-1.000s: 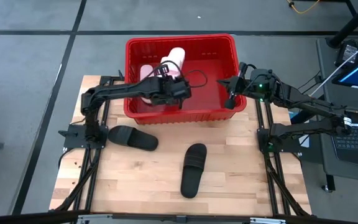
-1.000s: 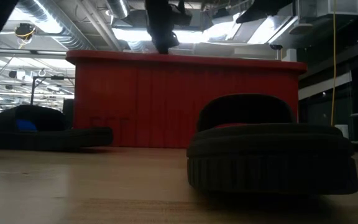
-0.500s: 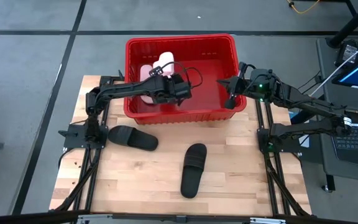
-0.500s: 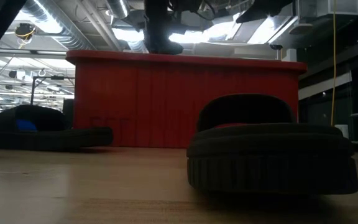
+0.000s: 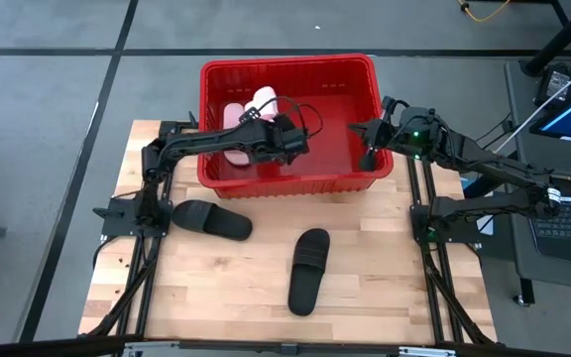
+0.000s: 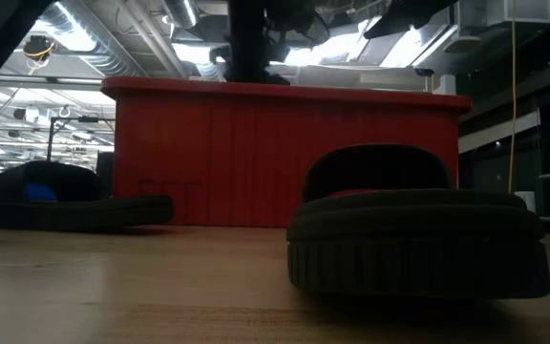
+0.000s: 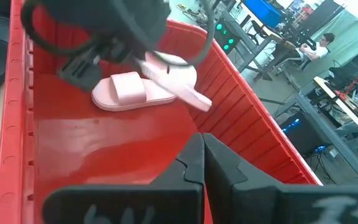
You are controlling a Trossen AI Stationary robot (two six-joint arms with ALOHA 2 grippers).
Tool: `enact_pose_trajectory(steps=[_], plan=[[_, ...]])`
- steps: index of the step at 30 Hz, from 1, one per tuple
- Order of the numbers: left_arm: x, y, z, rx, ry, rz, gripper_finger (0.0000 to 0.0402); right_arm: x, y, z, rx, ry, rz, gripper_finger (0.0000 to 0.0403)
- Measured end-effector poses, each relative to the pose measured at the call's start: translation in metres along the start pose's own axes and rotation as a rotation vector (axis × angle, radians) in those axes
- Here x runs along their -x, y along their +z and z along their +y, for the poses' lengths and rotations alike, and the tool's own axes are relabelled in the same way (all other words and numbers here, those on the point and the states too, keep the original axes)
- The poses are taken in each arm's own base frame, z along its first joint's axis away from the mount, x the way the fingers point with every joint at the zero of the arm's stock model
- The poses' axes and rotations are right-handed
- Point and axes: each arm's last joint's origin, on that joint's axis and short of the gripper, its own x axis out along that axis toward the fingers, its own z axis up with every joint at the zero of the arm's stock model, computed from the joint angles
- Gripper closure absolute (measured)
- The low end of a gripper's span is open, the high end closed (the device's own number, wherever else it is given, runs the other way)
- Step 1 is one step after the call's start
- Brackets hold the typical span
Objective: Pick and place slides into bin
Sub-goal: Put the pink slide into the red bin
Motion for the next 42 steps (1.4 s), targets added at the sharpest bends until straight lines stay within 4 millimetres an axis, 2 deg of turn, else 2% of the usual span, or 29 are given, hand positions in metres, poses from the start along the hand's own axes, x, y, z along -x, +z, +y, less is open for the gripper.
enact_pose_trajectory(steps=[6,12,25,35,42], plan=[[-0.021,-0.002,-0.02,0.0,0.021,0.041,0.0379,0.0,-0.001,-0.001,-0.004,-0.006,0.004,0.0397],[-0.035,-0.002,-0.026,0.028,0.037,0.067,0.0379,0.0,-0.001,-0.002,-0.004,-0.01,0.005,0.0397],[-0.047,0.002,-0.032,0.033,0.016,0.057,0.0379,0.0,-0.002,-0.001,0.002,-0.005,0.015,0.0397],[-0.069,-0.004,-0.053,0.041,0.035,0.094,0.0379,0.0,-0.002,-0.001,0.002,-0.003,0.019,0.0397],[-0.071,-0.004,-0.055,0.04,0.043,0.095,0.0379,0.0,-0.003,-0.001,0.002,-0.001,0.022,0.0397]])
